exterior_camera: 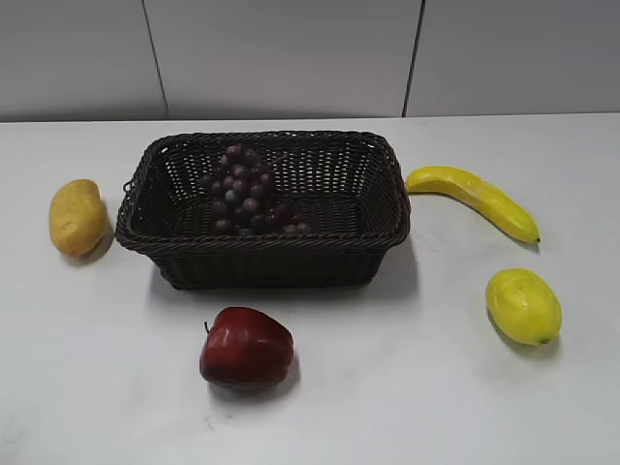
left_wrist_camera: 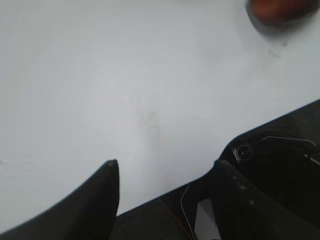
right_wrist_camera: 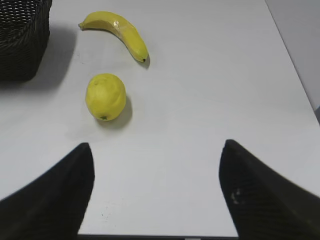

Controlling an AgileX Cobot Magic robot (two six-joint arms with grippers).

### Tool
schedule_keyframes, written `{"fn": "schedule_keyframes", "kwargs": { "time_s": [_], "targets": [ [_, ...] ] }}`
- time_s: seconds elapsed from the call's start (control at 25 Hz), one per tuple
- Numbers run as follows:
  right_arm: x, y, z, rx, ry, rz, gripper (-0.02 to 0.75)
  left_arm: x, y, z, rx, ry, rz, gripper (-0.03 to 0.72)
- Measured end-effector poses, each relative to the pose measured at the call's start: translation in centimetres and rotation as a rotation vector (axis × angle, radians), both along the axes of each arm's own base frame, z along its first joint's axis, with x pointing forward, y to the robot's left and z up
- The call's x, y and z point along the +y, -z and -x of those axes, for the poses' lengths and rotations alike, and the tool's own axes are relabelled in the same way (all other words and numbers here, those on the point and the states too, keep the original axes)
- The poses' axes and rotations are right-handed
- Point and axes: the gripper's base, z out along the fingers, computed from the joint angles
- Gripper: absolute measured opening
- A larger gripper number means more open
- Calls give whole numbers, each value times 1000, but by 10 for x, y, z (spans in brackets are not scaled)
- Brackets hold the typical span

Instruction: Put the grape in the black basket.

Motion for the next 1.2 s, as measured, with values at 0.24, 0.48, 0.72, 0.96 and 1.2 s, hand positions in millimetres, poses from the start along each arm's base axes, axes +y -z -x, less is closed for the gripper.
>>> {"fn": "schedule_keyframes", "kwargs": {
  "time_s": [0.24, 0.48, 0.72, 0.96, 1.2],
  "targets": [
    [0, 0, 0, 0, 0, 0, 590, 16, -11, 18, -157, -141, 54, 552],
    [0, 0, 0, 0, 0, 0, 590, 27, -18, 42, -339, -333, 80, 552],
    [0, 0, 0, 0, 0, 0, 590, 29, -20, 65, -493, -387, 101, 552],
    [0, 0, 0, 0, 0, 0, 590, 29, -20, 74, -550, -386, 114, 552],
    [0, 0, 0, 0, 0, 0, 590, 29, -18, 74, -545, -386, 114, 552]
  ]
}}
